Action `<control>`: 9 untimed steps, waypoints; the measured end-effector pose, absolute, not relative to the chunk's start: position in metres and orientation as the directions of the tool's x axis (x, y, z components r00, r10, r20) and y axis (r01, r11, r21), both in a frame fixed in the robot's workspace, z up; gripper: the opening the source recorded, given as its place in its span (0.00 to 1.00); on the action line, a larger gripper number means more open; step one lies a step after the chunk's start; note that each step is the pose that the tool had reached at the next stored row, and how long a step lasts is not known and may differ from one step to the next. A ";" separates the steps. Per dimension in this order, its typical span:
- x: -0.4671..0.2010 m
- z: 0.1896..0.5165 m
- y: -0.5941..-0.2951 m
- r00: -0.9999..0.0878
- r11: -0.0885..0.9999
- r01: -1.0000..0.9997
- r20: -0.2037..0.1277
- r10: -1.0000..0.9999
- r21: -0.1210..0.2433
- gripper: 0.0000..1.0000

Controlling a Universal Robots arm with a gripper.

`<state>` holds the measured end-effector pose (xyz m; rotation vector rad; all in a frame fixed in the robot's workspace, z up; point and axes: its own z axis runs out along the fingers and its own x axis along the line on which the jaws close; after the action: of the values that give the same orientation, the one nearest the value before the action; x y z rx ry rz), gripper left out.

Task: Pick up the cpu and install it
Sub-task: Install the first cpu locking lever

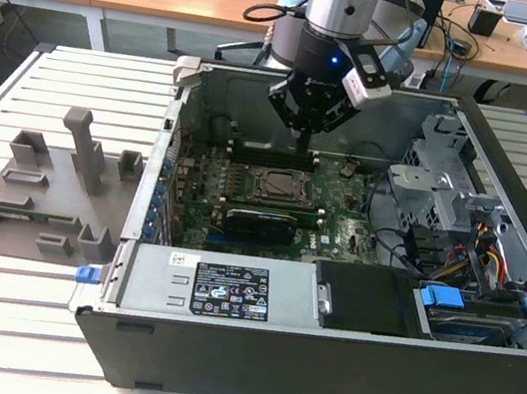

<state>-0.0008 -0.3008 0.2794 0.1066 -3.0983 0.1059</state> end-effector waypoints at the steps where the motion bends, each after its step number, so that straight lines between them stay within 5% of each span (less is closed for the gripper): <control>1: -0.001 0.282 -0.301 -0.997 0.995 -0.070 0.042 -0.067 -0.067 0.11; 9: -0.001 0.298 -0.301 -0.997 0.995 -0.070 0.042 -0.067 -0.067 0.11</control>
<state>-0.0008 -0.3008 0.2979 0.1066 -3.0983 0.1059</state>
